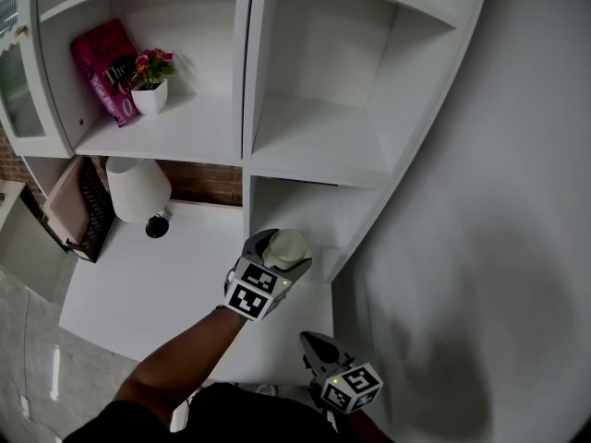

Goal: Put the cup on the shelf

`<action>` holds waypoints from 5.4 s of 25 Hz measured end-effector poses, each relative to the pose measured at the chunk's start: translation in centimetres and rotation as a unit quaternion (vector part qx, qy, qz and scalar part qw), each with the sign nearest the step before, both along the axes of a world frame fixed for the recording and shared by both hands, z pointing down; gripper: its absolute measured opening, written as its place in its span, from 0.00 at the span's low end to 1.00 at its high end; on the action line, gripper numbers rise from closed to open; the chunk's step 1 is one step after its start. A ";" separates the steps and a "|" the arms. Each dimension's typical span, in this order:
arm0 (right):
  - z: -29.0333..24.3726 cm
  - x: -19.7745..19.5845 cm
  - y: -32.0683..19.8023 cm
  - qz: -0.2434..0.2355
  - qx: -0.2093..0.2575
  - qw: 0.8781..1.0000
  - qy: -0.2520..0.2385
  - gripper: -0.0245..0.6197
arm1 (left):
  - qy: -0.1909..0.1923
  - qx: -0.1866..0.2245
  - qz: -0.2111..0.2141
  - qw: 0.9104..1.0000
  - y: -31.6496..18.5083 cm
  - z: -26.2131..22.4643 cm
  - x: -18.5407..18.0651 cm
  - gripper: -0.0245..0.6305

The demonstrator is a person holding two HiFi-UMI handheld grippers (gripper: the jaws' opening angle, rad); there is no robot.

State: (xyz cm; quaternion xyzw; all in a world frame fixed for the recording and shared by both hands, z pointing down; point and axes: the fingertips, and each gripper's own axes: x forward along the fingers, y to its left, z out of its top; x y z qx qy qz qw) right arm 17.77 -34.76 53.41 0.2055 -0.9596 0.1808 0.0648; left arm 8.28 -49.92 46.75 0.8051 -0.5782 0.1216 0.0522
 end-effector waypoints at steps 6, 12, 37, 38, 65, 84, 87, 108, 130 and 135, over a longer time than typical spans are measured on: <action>0.1 0.4 0.5 0.003 0.001 1.000 0.003 0.05 | -0.011 -0.002 -0.011 1.000 -4.3 0.1 -0.6 0.63; 0.1 2.0 0.3 0.019 -0.002 1.000 0.008 0.05 | -0.006 -0.017 -0.022 1.000 -8.1 0.8 -1.4 0.63; 1.0 3.9 -1.9 0.040 -0.014 0.999 0.013 0.05 | -0.017 -0.049 -0.058 0.997 -14.6 2.7 -3.1 0.63; 1.1 3.9 -2.0 0.040 -0.014 0.999 0.013 0.05 | -0.018 -0.048 -0.058 0.997 -14.7 2.7 -3.1 0.63; 0.4 2.9 -0.9 0.023 -0.005 1.000 0.008 0.05 | -0.017 -0.031 -0.052 0.998 -10.6 1.7 -3.1 0.63; -0.5 0.1 -0.4 -0.006 0.015 1.000 0.004 0.05 | 0.012 -0.013 -0.034 0.999 -4.9 0.4 -3.6 0.63; -0.8 -0.6 -0.2 -0.011 0.011 1.000 0.004 0.05 | 0.024 -0.011 -0.035 0.999 -3.5 0.4 -4.1 0.63; -3.5 -8.1 3.2 -0.008 0.040 0.999 -0.016 0.05 | 0.077 0.027 -0.036 0.996 9.8 -1.8 -9.9 0.09; -3.9 -13.3 6.6 -0.011 0.036 0.999 -0.009 0.04 | 0.078 -0.035 -0.041 0.996 24.3 3.5 -14.6 0.05; -3.8 -14.2 7.7 -0.022 0.030 0.999 -0.001 0.05 | 0.091 -0.038 -0.035 0.995 26.3 3.5 -14.5 0.05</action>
